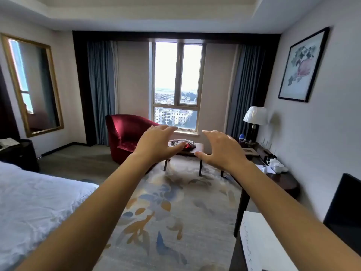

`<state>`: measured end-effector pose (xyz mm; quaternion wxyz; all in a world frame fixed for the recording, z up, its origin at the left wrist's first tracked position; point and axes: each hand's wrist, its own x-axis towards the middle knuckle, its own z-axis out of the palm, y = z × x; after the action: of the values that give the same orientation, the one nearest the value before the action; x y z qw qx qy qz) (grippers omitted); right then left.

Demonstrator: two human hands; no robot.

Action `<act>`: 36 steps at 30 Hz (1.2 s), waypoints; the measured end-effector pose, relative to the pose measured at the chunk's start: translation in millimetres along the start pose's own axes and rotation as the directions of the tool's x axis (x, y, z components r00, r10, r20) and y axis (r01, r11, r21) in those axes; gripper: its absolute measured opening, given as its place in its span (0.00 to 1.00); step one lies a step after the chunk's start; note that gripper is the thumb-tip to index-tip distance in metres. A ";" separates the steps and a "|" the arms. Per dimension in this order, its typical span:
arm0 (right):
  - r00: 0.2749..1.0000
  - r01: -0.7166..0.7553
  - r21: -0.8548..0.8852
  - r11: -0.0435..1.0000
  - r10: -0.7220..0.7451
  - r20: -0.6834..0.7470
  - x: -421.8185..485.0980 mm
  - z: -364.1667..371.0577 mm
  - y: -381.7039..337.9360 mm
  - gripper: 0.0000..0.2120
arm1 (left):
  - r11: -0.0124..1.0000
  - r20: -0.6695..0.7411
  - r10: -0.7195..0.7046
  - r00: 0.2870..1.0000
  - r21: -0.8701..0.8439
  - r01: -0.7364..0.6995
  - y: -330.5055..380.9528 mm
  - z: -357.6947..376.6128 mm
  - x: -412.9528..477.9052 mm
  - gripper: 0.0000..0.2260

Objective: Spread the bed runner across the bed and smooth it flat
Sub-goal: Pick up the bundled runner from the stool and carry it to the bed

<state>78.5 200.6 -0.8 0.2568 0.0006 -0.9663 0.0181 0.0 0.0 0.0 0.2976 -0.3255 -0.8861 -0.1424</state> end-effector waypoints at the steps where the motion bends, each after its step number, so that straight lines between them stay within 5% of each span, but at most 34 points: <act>1: 1.000 0.002 0.003 1.000 -0.002 0.000 2.2 1.6 2.7 0.37 | 1.000 -0.007 0.006 1.000 0.005 -0.006 0.5 2.3 2.1 0.29; 13: 0.999 0.036 -0.036 0.999 -0.035 0.029 61.6 48.0 36.9 0.36 | 1.000 -0.017 0.001 1.000 -0.009 -0.001 -26.2 57.0 51.1 0.25; 36: 0.998 -0.045 -0.077 0.996 0.042 -0.038 319.6 179.6 101.0 0.37 | 0.997 0.005 0.041 0.999 -0.067 -0.040 -181.6 208.5 273.1 0.26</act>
<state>-289.1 297.8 -1.5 0.2739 -0.0306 -0.9612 -0.0138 -377.6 91.6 -4.4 0.2866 -0.3536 -0.8750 -0.1650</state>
